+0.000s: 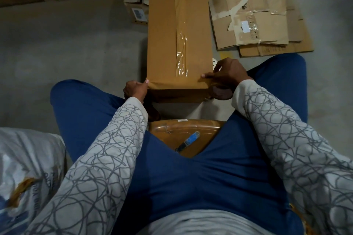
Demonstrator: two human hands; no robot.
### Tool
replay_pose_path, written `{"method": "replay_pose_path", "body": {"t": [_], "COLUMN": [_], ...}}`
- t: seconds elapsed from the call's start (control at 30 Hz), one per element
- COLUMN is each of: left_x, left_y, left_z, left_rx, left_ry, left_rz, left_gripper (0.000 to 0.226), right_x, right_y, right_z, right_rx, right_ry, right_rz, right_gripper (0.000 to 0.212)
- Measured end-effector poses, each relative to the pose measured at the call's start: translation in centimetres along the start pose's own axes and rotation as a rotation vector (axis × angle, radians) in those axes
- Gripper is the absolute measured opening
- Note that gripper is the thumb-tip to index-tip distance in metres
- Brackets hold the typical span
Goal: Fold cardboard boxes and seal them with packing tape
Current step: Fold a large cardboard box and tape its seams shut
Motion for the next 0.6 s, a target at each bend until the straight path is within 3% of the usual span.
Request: {"method": "replay_pose_path", "body": {"t": [0.2,0.6], "left_x": [0.1,0.1], "left_y": [0.5,1.3], "left_z": [0.6,2.2], "left_rx": [-0.034,0.053], "left_ry": [-0.072,-0.049], "left_rz": [-0.028,-0.079], "left_gripper": [0.025,0.023], "right_x": [1.6,2.4], "right_y": [0.6,0.3], "right_z": [-0.1,-0.8], "right_rx": [0.181,0.253], "right_ry": [0.129,0.182], "right_rz": [-0.001,-0.029], "right_gripper": [0.064,0.064]}}
Point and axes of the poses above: each hand's wrist, its own y-axis away from the middle knuckle, its own x-axis out of the back of the hand, z = x × y, the point moved 1 cm from there along -y, towards the middle knuckle, and after that the axes turned 7 degrees about -y, right-handed, at the moved point
